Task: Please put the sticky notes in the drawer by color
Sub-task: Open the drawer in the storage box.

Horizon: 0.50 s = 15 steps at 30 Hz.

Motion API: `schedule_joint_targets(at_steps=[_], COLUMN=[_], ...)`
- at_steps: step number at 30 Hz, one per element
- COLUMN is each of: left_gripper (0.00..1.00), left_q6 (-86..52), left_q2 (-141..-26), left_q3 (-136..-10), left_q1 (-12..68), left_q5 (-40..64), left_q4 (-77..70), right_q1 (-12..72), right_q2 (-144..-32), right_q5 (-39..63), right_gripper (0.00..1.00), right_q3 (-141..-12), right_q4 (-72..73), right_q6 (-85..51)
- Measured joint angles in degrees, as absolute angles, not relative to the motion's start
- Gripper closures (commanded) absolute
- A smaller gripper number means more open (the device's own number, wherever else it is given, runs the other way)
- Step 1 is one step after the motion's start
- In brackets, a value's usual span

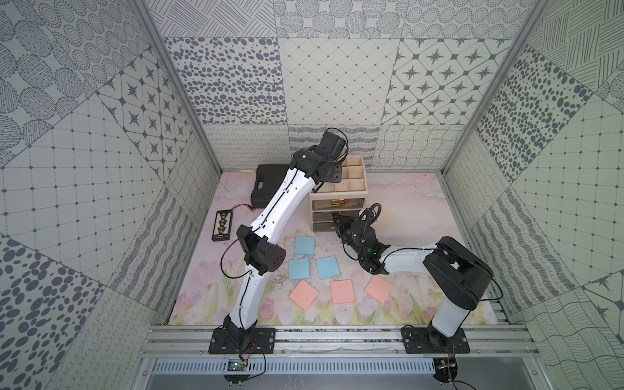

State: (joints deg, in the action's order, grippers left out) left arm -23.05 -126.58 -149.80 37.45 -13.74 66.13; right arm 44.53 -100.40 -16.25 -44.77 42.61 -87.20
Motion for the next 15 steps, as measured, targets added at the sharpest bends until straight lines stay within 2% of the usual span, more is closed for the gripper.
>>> schedule_joint_targets(at_steps=[15], left_gripper=[0.52], left_q6=[-24.51], left_q2=[-126.13], left_q3=[-147.13], left_q1=[37.45], left_q5=[-10.24], left_q4=[64.10], right_q1=[43.92], right_q2=[-100.55], right_q5=[-15.25], right_gripper=[1.00], right_q3=[-45.04], right_q4=[42.52], right_q6=[-86.54])
